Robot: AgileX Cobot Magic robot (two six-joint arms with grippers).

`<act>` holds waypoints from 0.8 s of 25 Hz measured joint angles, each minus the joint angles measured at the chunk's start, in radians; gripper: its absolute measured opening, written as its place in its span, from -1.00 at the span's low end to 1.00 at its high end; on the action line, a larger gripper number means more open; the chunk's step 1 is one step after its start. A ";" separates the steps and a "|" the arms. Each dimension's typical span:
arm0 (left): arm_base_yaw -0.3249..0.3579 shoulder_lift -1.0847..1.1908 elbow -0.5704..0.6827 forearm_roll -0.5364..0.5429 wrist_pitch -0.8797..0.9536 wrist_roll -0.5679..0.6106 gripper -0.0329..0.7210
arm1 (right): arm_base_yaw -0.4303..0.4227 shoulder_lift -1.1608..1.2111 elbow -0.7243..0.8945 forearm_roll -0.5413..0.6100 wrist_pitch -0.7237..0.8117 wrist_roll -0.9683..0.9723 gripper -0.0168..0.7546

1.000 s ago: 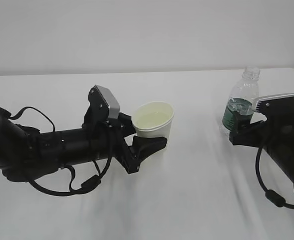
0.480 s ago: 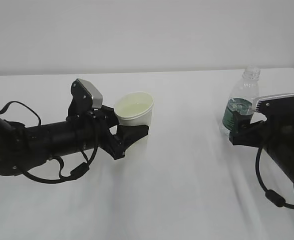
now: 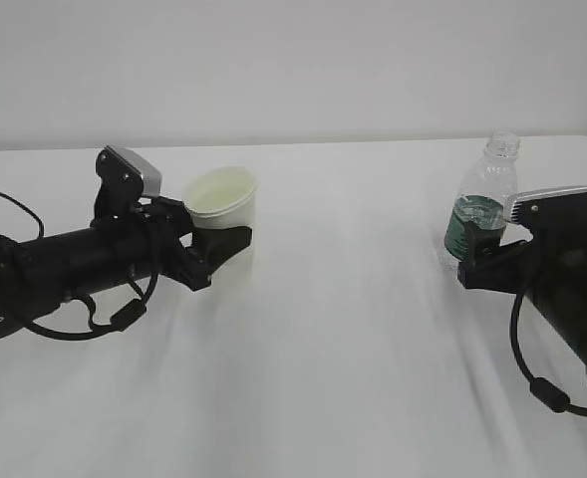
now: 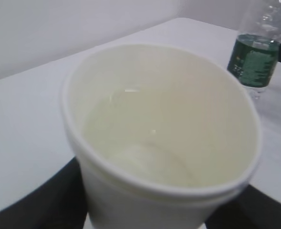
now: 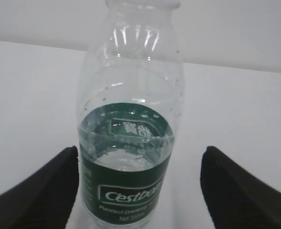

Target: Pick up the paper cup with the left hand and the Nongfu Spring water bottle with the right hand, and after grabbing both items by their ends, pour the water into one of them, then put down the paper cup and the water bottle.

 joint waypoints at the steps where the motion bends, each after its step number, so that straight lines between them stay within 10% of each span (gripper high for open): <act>1: 0.010 0.000 0.000 -0.003 0.000 0.000 0.34 | 0.000 0.000 0.000 0.000 0.000 0.000 0.59; 20: 0.154 0.000 0.000 -0.119 0.025 0.061 0.33 | 0.000 0.000 0.000 0.000 0.000 0.000 0.58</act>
